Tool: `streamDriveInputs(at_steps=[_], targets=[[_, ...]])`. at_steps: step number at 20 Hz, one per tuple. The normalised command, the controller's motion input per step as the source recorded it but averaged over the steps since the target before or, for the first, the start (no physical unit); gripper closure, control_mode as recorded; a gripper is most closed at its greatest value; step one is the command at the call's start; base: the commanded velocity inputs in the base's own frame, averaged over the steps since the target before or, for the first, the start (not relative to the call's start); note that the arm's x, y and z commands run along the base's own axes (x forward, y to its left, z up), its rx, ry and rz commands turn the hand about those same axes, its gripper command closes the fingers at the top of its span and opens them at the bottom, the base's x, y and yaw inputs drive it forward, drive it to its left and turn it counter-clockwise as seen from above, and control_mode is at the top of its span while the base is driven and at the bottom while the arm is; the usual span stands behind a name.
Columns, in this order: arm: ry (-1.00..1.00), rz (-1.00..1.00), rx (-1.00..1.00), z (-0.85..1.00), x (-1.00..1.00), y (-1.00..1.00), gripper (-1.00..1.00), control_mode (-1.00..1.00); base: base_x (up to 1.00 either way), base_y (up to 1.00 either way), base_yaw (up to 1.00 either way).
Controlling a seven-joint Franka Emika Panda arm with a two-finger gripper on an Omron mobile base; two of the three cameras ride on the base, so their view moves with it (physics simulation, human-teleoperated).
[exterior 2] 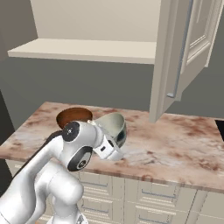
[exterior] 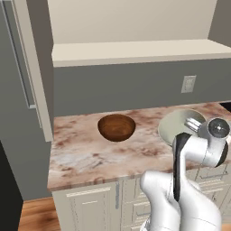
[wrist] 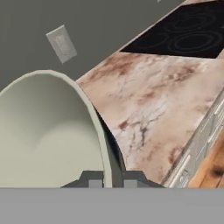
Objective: Open the cabinet. Pick the bowls from the counter and place them in the cabinet. Then close the cabinet.
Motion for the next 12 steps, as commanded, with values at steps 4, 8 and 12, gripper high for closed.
streamDriveInputs(at_steps=[4, 8, 12], targets=[[0.01, -0.23, -0.03, 1.0, -0.54, 0.0, 1.0, -1.0, 0.0, 0.0, 0.0], [-0.11, -0.12, -0.12, 1.0, -0.32, 0.01, 1.0, -1.0, 0.0, 0.0, 0.0], [-0.1, 0.0, -0.05, 1.0, -0.62, 0.01, 1.0, -1.0, 0.0, 0.0, 0.0]])
